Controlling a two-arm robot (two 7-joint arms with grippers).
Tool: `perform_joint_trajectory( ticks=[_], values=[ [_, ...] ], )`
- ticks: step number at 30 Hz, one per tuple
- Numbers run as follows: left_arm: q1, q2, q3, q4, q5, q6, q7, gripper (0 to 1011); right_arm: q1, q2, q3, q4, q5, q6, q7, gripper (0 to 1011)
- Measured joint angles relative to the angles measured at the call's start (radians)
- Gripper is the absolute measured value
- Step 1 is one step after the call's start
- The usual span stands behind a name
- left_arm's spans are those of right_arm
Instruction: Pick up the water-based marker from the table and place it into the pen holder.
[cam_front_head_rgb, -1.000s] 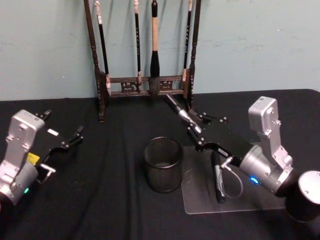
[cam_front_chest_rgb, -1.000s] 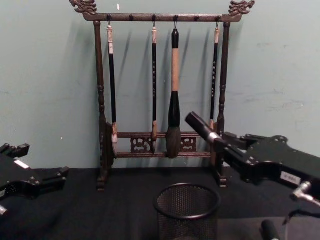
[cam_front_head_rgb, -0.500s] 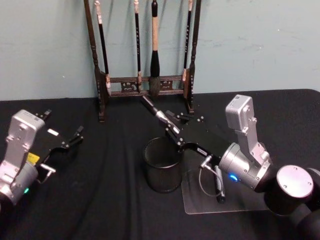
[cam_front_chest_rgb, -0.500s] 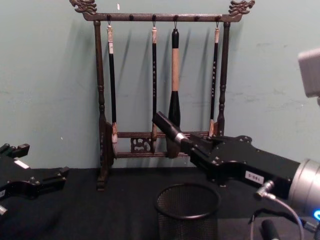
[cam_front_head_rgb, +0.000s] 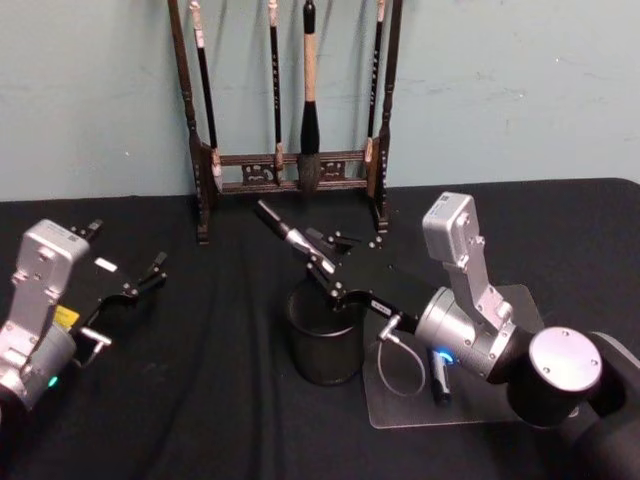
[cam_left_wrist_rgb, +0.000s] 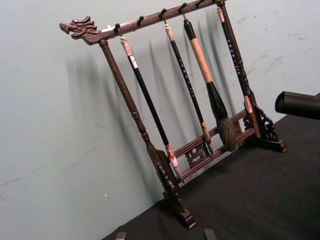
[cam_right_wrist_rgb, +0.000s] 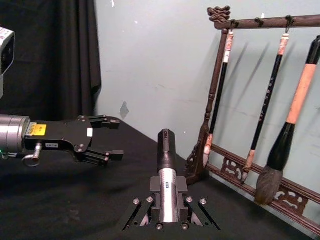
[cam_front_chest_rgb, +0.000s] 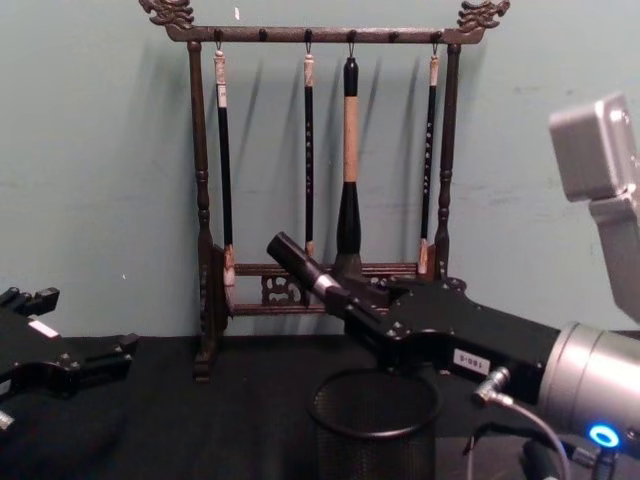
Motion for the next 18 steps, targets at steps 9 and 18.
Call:
perform_joint_trajectory(
  ticks=[9,18],
  values=[
    [0.0,0.0,0.0,0.0,0.0,0.0,0.0,1009,0.002,-0.004,-0.012,0.009,0.003,-0.002,0.005,192],
    [0.0,0.0,0.0,0.0,0.0,0.0,0.0,1009,-0.004,-0.001,-0.016,0.008,0.008,0.001,0.005,192]
  ],
)
